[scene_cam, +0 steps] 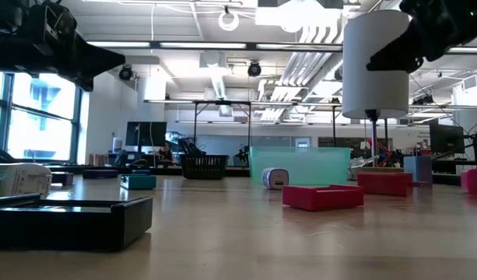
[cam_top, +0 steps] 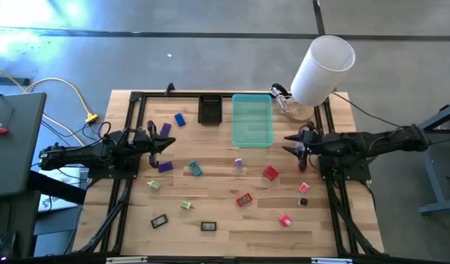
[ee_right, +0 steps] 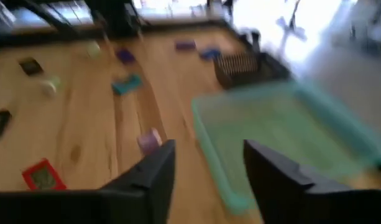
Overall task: Pick & Place Office items
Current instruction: Put the violet charger adapter into the blue bin
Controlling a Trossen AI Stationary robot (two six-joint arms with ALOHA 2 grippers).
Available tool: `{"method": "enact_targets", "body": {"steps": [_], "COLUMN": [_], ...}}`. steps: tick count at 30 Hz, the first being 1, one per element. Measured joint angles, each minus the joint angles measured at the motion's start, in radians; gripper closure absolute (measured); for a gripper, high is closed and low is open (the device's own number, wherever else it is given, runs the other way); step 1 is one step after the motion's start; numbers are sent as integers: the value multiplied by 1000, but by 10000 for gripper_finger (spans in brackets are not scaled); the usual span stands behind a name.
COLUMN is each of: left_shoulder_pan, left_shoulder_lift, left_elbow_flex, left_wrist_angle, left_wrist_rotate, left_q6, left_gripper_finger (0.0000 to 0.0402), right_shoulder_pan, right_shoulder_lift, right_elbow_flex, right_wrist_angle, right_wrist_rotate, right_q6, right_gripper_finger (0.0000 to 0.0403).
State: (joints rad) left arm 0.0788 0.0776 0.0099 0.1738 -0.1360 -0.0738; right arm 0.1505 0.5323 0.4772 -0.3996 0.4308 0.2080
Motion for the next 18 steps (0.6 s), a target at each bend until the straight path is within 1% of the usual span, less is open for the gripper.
{"method": "enact_targets", "body": {"steps": [4, 8, 12, 14, 16, 18], "left_shoulder_pan": [0, 0, 0, 0, -1, -1], "left_shoulder_lift": [0, 1, 9, 20, 37, 53], "left_elbow_flex": [0, 0, 0, 0, 0, 0], "left_wrist_angle": [25, 28, 26, 25, 25, 27], "left_wrist_rotate": [0, 0, 0, 0, 0, 0], "left_q6": [43, -17, -84, -89, -89, -89], "left_gripper_finger": [401, 393, 367, 345, 320, 294], "right_shoulder_pan": [-17, -51, -93, -116, -141, -172], "right_shoulder_lift": [94, 163, 216, 237, 255, 277], "right_elbow_flex": [159, 306, 398, 420, 423, 422], "right_wrist_angle": [-251, -482, -608, -641, -658, -685], "right_wrist_rotate": [7, -22, -47, -79, -139, -238], "right_q6": [233, 418, 595, 632, 651, 687], "right_gripper_finger": [153, 117, 110, 111, 114, 116]}}
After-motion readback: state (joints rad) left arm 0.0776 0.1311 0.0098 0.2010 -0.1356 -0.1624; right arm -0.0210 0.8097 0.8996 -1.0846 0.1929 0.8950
